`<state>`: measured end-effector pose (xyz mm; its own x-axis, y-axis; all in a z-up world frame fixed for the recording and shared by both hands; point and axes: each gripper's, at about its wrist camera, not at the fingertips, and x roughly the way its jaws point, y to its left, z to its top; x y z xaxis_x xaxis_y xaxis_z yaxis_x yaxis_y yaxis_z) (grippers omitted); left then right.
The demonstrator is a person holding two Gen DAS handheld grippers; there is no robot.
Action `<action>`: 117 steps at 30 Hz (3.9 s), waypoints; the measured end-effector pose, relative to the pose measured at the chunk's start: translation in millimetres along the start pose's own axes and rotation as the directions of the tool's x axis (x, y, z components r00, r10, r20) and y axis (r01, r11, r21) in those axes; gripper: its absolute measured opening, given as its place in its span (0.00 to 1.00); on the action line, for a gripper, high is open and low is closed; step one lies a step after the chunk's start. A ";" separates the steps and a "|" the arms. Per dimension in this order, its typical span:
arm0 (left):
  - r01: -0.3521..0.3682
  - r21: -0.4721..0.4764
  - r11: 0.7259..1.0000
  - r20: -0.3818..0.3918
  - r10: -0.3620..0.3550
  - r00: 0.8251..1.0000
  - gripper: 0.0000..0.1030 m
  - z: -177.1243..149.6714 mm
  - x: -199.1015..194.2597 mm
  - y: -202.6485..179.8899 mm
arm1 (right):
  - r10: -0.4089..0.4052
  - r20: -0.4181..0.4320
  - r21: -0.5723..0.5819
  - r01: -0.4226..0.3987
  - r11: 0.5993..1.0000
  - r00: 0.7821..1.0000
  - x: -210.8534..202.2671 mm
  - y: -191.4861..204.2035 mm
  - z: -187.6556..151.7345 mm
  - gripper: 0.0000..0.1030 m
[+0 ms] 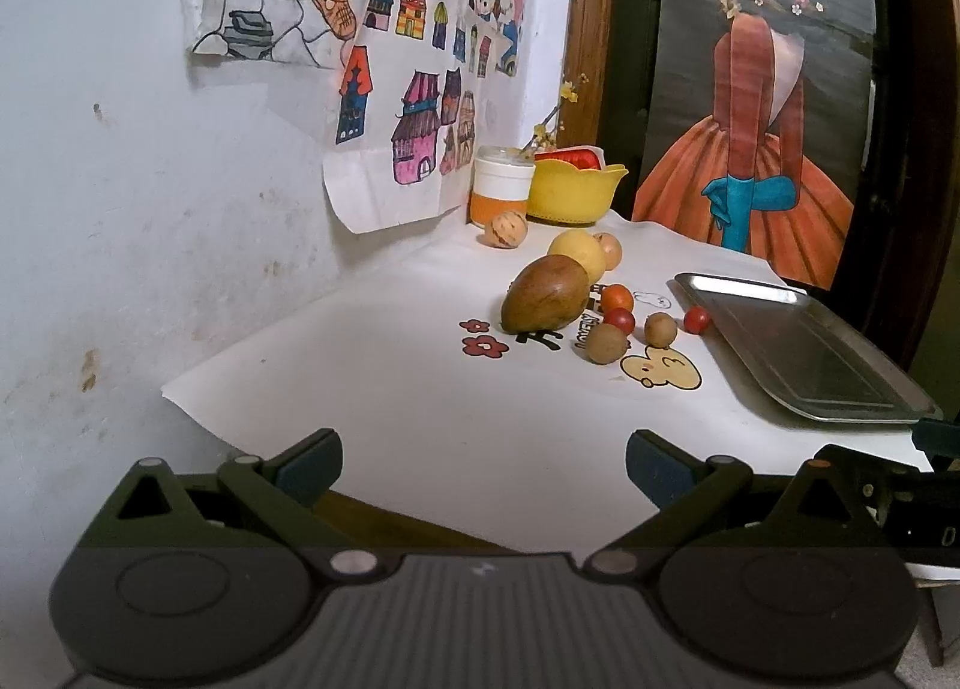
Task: Organize fruits
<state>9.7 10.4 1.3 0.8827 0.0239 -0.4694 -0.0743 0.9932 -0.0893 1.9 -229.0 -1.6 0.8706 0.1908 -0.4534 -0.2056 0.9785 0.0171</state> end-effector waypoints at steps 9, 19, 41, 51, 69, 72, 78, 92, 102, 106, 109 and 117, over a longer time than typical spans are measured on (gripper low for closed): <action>0.004 0.021 1.000 -0.007 -0.004 1.000 1.00 10.3 8.7 2.8 | 0.034 0.012 -0.041 -0.033 0.999 0.999 6.1 5.3 7.2 1.00; 0.052 0.020 0.998 -0.016 -0.052 0.999 1.00 45.9 38.3 11.0 | 0.131 -0.024 -0.079 -0.132 0.988 0.991 34.5 15.4 43.3 1.00; 0.222 -0.010 0.975 -0.123 -0.221 0.967 1.00 105.7 144.1 5.5 | 0.164 -0.116 -0.085 -0.174 0.981 0.980 122.3 42.2 75.7 0.97; 0.241 -0.025 0.970 -0.199 -0.242 0.950 0.99 104.1 176.0 3.7 | 0.192 -0.189 -0.069 -0.208 0.976 0.963 152.4 50.5 72.4 0.71; 0.290 -0.036 0.956 -0.238 -0.290 0.927 0.65 102.9 187.1 -0.3 | 0.237 -0.203 -0.032 -0.249 0.968 0.950 163.6 56.0 73.7 0.31; 0.293 -0.045 0.955 -0.239 -0.295 0.925 0.61 102.3 188.9 -0.8 | 0.241 -0.200 -0.024 -0.250 0.968 0.950 161.0 54.3 72.4 0.31; 0.284 -0.050 0.958 -0.225 -0.288 0.931 0.61 97.4 182.6 -0.6 | 0.250 -0.192 -0.007 -0.256 0.967 0.949 153.7 49.3 68.4 0.31; 0.321 -0.058 0.945 -0.250 -0.325 0.912 0.60 77.3 135.5 -10.4 | 0.258 -0.132 0.036 -0.255 0.966 0.957 105.1 25.9 56.2 0.31; 0.375 -0.060 0.925 -0.237 -0.378 0.895 0.58 62.2 100.8 -35.1 | 0.182 -0.089 0.073 -0.176 0.982 0.979 55.6 -11.0 41.4 0.31; 0.407 -0.054 0.912 -0.228 -0.408 0.884 0.56 57.2 89.0 -50.1 | 0.137 -0.078 0.091 -0.130 0.987 0.987 33.8 -30.3 32.7 0.31; 0.408 -0.038 0.912 -0.224 -0.406 0.886 0.56 52.0 84.4 -61.2 | 0.110 -0.082 0.099 -0.102 0.990 0.991 24.2 -42.2 27.6 0.31; 0.397 0.034 0.917 -0.222 -0.380 0.898 0.56 46.8 75.4 -76.8 | 0.114 -0.080 0.111 -0.105 0.988 0.990 14.1 -49.3 20.6 0.31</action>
<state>103.7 -58.7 13.9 0.7179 -0.3812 -0.5826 0.2976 0.9245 -0.2382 33.5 -272.9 9.5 0.8032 0.2943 -0.5180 -0.2450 0.9557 0.1631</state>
